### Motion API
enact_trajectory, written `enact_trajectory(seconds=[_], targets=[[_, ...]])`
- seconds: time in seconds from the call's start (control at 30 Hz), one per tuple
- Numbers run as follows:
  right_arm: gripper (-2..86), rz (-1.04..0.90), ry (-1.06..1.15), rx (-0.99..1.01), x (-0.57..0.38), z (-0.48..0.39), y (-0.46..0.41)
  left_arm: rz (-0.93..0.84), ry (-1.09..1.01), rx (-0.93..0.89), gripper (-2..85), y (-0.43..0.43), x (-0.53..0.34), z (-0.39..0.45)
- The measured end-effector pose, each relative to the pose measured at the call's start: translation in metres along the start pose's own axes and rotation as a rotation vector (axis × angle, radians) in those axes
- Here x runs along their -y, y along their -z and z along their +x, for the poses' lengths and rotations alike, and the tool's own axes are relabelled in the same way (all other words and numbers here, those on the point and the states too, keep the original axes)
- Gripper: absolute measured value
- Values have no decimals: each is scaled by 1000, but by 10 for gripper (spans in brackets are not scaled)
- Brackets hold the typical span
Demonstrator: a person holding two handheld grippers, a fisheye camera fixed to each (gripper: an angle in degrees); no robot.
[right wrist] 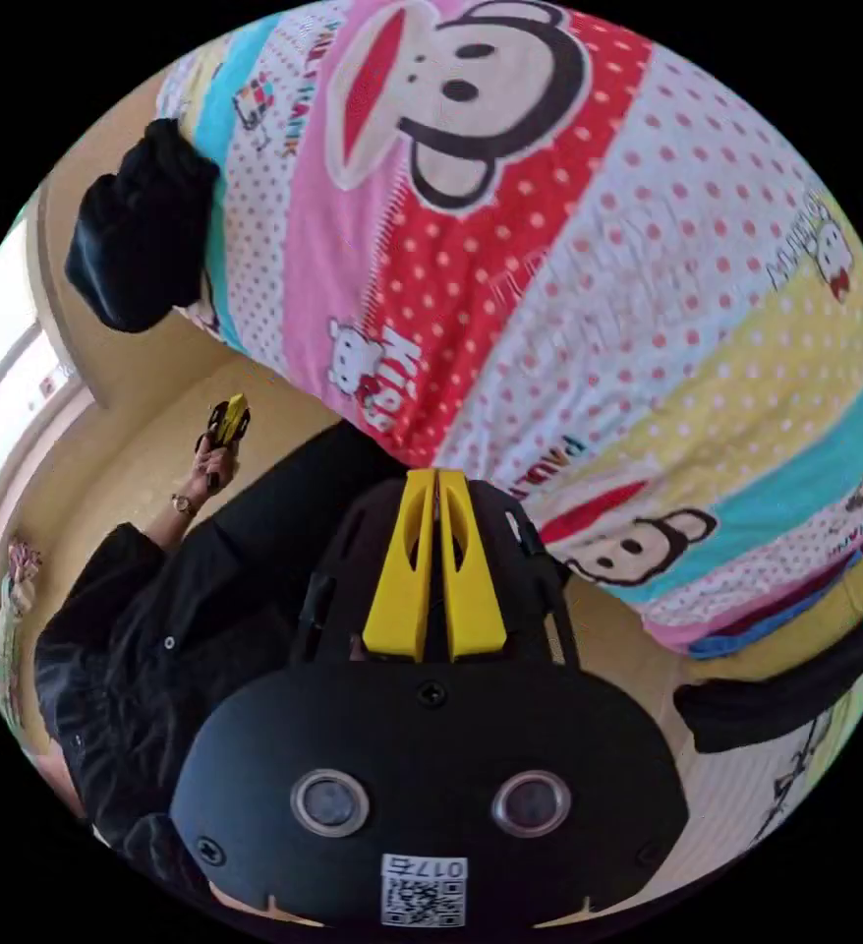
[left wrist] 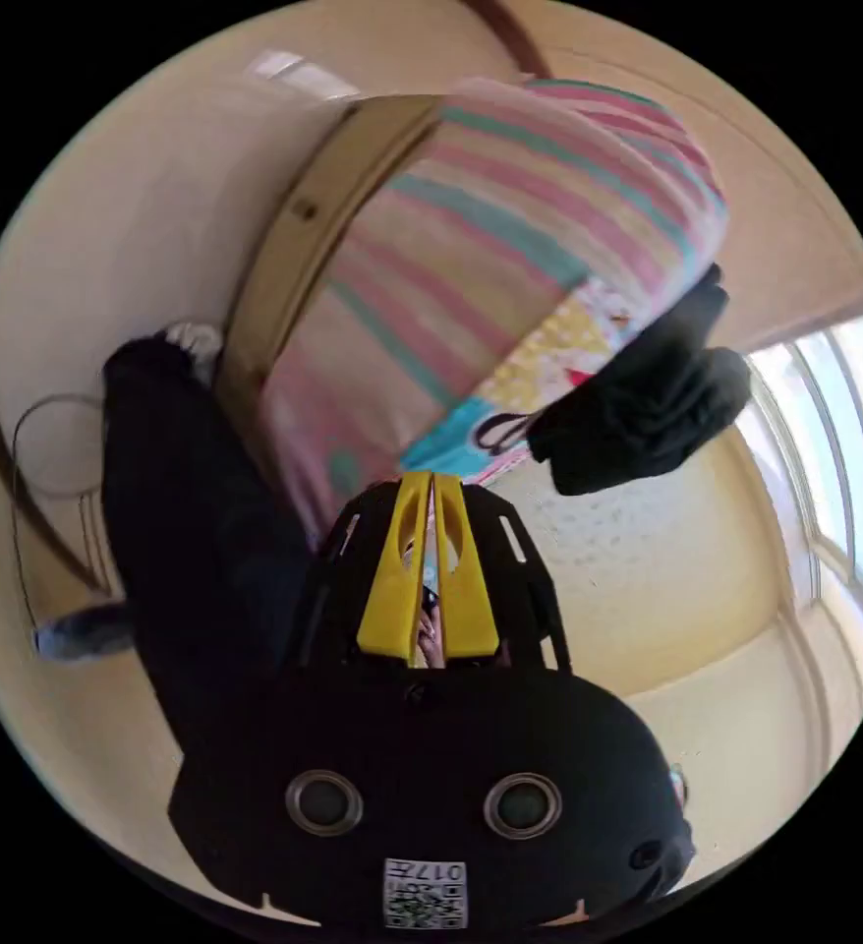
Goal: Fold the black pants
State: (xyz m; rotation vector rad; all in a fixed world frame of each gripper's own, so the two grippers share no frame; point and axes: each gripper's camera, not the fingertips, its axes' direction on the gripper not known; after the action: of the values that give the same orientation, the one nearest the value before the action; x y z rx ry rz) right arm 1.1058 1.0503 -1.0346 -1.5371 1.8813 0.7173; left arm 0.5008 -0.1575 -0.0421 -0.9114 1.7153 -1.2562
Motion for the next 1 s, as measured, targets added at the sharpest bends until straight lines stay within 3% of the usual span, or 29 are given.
enact_trajectory(seconds=[0.03, 0.07, 0.1, 0.13, 0.2, 0.27, 0.33, 0.43, 0.53, 0.57, 0.6, 0.67, 0.73, 0.8, 0.87, 1.0], targets=[[9, -124, -123, -158, -42, 29, -20, -198, 246, 178, -6, 4, -14, -45], [7, -262, -249, -321, -89, 54, -41, -298, 362, 320, -7, 7, -24, -62], [7, -324, -296, -388, -112, 64, -50, -455, 496, 632, -9, 20, -44, -79], [6, -392, -327, -497, -156, 74, -63, -555, 473, 874, -9, 29, -53, -79], [5, -340, -290, -641, -222, 66, -66, -681, 352, 1086, -10, 34, -60, -70], [4, -179, -374, -838, -311, 45, -56, -813, 308, 1272, -10, 37, -61, -60], [4, 13, -512, -891, -375, 24, -40, -966, 363, 1522, -10, 38, -48, -46], [4, 495, -778, -704, -493, -9, -12, -1062, 342, 1849, -10, 16, -13, -6], [4, 1046, -854, -386, -600, -19, -26, -885, 119, 2147, -10, -39, 27, 56], [4, 1245, -846, -261, -633, -15, -41, -840, 57, 2170, -10, -53, 30, 67], [4, 1324, -848, -198, -647, -10, -49, -780, -66, 2159, -10, -85, 31, 83], [5, 1523, -859, 19, -692, 17, -73, -778, -213, 2033, -10, -132, 20, 90], [6, 1611, -897, 92, -720, 38, -82, -853, -367, 1770, -10, -190, -10, 73], [9, 1643, -923, 82, -740, 58, -82, -864, -500, 1612, -10, -223, -35, 53], [18, 1592, -909, 46, -756, 89, -70, -779, -631, 1577, -9, -242, -56, 30], [53, 1451, -907, -21, -770, 145, -45, -433, -831, 1559, -9, -227, -101, -35]])
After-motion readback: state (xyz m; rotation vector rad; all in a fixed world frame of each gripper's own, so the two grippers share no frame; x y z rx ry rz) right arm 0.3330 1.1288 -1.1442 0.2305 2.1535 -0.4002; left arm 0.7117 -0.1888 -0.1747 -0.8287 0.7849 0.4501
